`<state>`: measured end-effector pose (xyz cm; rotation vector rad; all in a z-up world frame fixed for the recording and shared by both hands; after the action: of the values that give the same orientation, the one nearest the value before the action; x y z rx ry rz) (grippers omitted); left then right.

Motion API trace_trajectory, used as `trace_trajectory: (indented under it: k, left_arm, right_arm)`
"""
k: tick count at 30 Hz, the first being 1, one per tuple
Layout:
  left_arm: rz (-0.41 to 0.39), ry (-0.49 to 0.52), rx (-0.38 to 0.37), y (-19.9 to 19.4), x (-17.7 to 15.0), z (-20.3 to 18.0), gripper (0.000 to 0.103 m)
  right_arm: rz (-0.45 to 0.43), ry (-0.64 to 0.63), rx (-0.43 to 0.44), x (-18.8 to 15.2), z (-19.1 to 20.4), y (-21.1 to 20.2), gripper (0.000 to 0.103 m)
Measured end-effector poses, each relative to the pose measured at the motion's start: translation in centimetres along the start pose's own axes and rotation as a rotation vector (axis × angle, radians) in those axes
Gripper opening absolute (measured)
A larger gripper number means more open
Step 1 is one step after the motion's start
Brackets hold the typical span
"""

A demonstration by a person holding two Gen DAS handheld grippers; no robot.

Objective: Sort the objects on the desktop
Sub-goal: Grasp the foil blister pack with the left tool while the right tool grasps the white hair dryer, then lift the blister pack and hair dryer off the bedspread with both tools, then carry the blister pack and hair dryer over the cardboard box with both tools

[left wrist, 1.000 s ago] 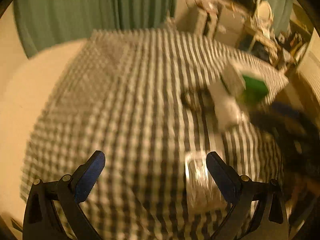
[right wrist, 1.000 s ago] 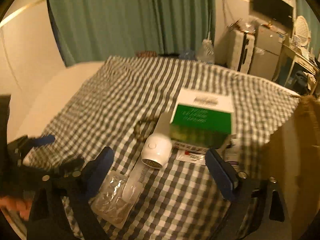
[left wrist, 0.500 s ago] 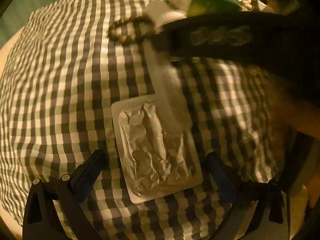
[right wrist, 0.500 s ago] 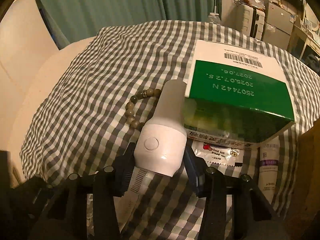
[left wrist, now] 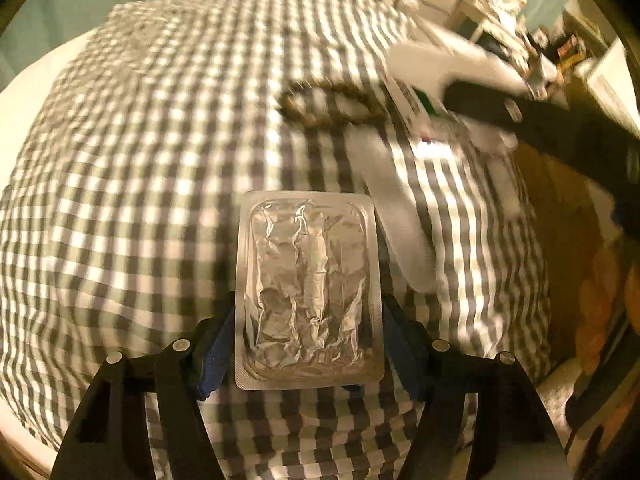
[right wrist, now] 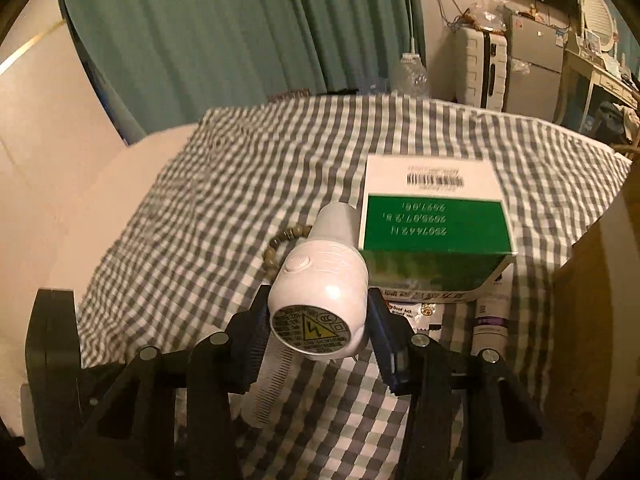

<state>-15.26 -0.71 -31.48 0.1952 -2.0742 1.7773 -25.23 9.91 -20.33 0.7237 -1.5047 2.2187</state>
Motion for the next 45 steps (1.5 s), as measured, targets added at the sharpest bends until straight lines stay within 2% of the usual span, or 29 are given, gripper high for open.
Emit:
trace_trajectory:
  k: [6,9,11,14,20,24,26,36,45]
  left_arm:
    - [-0.097,-0.004,0.056,-1.8,2.0,1.3,0.069]
    - [-0.151,0.008,0.107,-4.2,4.3,2.0,0.069]
    - [-0.173,-0.004,0.104,-5.9,5.6,3.2,0.069]
    - [-0.209,-0.027,0.097,-8.0,5.9,3.2,0.069]
    - [-0.316,-0.044,0.157,-12.3,7.2,4.0,0.069]
    - [-0.402,-0.041,0.199,-15.7,8.2,4.6,0.069]
    - [-0.437,-0.029,0.166,-16.9,8.4,4.3,0.069]
    - [-0.607,-0.023,0.238,-24.3,8.7,3.7,0.069]
    - [-0.714,0.037,0.263,-29.2,8.6,0.0,0.069]
  right_arm:
    - [-0.074,-0.031,0.025,0.8,1.5,-2.0,0.045]
    - [-0.110,-0.049,0.027,1.1,2.1,-3.2,0.045]
    - [-0.130,-0.051,0.031,1.2,2.3,-4.1,0.045]
    - [-0.174,-0.052,0.035,1.6,2.6,-6.0,0.045]
    - [-0.302,-0.090,0.051,2.3,4.5,-9.8,0.045]
    - [-0.352,-0.139,0.027,2.2,5.7,-11.3,0.045]
    - [-0.367,-0.148,0.031,2.2,6.2,-12.3,0.045]
    - [-0.470,-0.168,0.016,2.1,7.6,-19.2,0.045]
    - [-0.537,-0.164,-0.020,0.9,6.3,-25.2,0.045]
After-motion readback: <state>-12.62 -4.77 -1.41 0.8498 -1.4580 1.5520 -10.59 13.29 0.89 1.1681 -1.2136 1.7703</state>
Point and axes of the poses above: each gripper's, at about its wrist camera, not at the fingertips, and y roughly the way its jaws point, z to its left, x to its top, the point moved 7 cm from there along y, roughly the way its jaws point, and after that the axes turned 9 degrees about y, right-handed, at the moved point
